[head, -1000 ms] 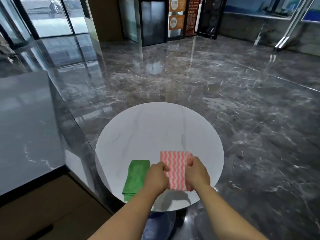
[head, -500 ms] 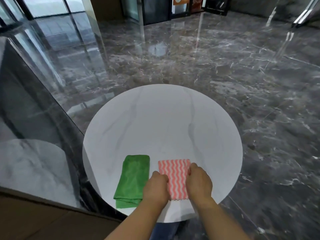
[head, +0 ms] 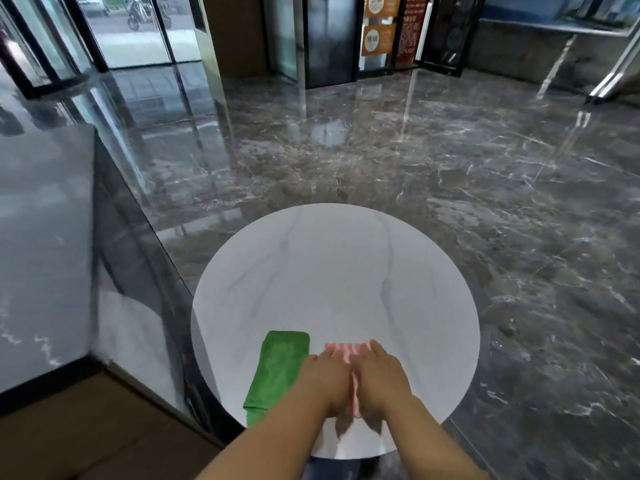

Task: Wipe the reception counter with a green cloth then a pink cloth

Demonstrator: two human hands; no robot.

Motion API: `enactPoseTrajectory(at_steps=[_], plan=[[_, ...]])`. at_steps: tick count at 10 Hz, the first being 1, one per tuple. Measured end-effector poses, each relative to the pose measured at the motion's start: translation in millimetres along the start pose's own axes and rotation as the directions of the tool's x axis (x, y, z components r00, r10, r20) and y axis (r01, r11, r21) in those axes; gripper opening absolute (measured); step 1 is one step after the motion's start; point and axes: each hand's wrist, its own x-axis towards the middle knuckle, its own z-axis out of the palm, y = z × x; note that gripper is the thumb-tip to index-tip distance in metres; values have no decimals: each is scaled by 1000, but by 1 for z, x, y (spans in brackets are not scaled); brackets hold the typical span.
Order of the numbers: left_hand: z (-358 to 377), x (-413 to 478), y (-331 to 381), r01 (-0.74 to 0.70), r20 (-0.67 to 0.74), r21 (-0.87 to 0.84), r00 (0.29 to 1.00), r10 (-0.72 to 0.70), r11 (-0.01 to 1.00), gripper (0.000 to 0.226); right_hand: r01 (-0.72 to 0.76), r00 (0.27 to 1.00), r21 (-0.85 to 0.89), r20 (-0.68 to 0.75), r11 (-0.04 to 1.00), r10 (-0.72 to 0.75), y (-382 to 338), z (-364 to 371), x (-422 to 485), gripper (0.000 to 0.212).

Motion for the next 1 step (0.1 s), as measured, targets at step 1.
enactPoseTrajectory(at_steps=[1], plan=[[-31,-15,-2,9,-39,-67,999,-12,998,45,6,1000,39,-14,999,-6,-6,-33,-12,55]])
